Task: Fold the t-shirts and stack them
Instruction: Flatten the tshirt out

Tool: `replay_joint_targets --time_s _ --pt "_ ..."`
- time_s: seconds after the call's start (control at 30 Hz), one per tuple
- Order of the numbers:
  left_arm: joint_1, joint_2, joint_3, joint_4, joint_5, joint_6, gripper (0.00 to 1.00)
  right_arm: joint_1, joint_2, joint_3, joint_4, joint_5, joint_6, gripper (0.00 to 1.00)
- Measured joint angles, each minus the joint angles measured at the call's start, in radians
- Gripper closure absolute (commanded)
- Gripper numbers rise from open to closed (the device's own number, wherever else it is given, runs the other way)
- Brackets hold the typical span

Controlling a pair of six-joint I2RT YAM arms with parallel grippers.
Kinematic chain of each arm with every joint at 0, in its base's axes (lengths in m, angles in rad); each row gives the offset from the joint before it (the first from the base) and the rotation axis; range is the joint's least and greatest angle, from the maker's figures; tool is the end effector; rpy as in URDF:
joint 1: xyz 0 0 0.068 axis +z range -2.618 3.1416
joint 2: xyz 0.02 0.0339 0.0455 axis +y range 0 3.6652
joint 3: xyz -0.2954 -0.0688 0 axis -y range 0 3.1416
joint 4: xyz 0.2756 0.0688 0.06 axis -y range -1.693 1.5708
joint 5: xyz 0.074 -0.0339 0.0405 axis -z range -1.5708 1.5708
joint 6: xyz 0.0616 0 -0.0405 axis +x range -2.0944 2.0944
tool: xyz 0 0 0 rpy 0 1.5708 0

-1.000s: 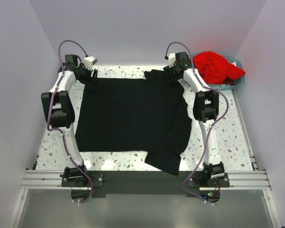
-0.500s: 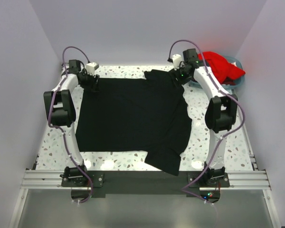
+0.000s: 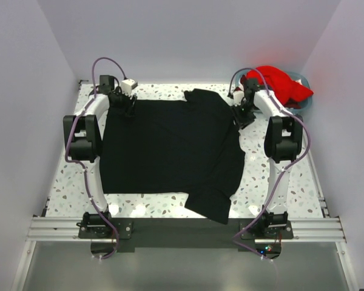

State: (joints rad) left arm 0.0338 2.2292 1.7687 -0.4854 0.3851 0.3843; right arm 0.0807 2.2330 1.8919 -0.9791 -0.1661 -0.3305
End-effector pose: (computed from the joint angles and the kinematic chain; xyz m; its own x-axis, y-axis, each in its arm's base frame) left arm 0.5515 -0.0045 0.1721 -0.6808 0.3246 -0.6566 0.4785 0.8758 -0.0631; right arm 0.5123 0.0517 0.1803 -0.8743 -0.3918 -0.2865 -0.4272 0.9014 0.0710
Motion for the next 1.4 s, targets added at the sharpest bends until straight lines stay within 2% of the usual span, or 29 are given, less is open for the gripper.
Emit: replay_joint_targets --time_s 0.2,0.47,0.67,0.73,0.77,0.8,0.83,1.03,1.2,1.23,1.3,1.33,1.4 --pt "0.004 0.0 0.0 0.0 -0.016 0.001 0.35 0.004 0.023 0.009 0.048 0.024 0.036 0.68" --pt "0.004 0.0 0.0 0.003 -0.024 0.001 0.35 0.01 0.109 0.103 0.068 0.023 0.051 0.59" --pt "0.004 0.002 0.0 0.005 -0.024 0.001 0.34 0.016 0.127 0.116 0.086 0.024 0.057 0.59" --pt "0.004 0.004 0.0 0.007 -0.027 0.001 0.35 0.019 0.13 0.121 0.091 0.024 0.058 0.67" --pt "0.004 0.007 0.0 0.006 -0.031 0.001 0.36 0.021 0.13 0.121 0.092 0.025 0.056 0.79" --pt "0.004 0.012 0.0 0.007 -0.036 0.0 0.36 0.024 0.13 0.121 0.092 0.026 0.051 0.86" --pt "0.004 0.016 0.0 0.006 -0.046 0.0 0.39 0.028 0.13 0.12 0.092 0.027 0.047 0.98" --pt "0.01 0.04 0.0 -0.01 -0.115 0.001 0.5 0.053 0.069 0.019 0.154 0.125 -0.015 1.0" --pt "0.037 0.035 -0.017 0.004 -0.141 -0.005 0.53 0.056 0.01 -0.09 0.214 0.249 -0.066 1.0" --pt "0.041 0.033 -0.021 0.006 -0.139 -0.007 0.52 0.058 0.01 -0.091 0.223 0.262 -0.071 0.97" --pt "0.045 0.029 -0.03 0.011 -0.138 -0.007 0.46 0.062 0.01 -0.089 0.23 0.275 -0.073 0.75" --pt "0.046 0.026 -0.033 0.014 -0.138 -0.007 0.41 0.063 0.01 -0.088 0.231 0.281 -0.073 0.57" --pt "0.049 0.024 -0.036 0.017 -0.138 -0.007 0.39 0.071 0.011 -0.072 0.215 0.283 -0.069 0.51"
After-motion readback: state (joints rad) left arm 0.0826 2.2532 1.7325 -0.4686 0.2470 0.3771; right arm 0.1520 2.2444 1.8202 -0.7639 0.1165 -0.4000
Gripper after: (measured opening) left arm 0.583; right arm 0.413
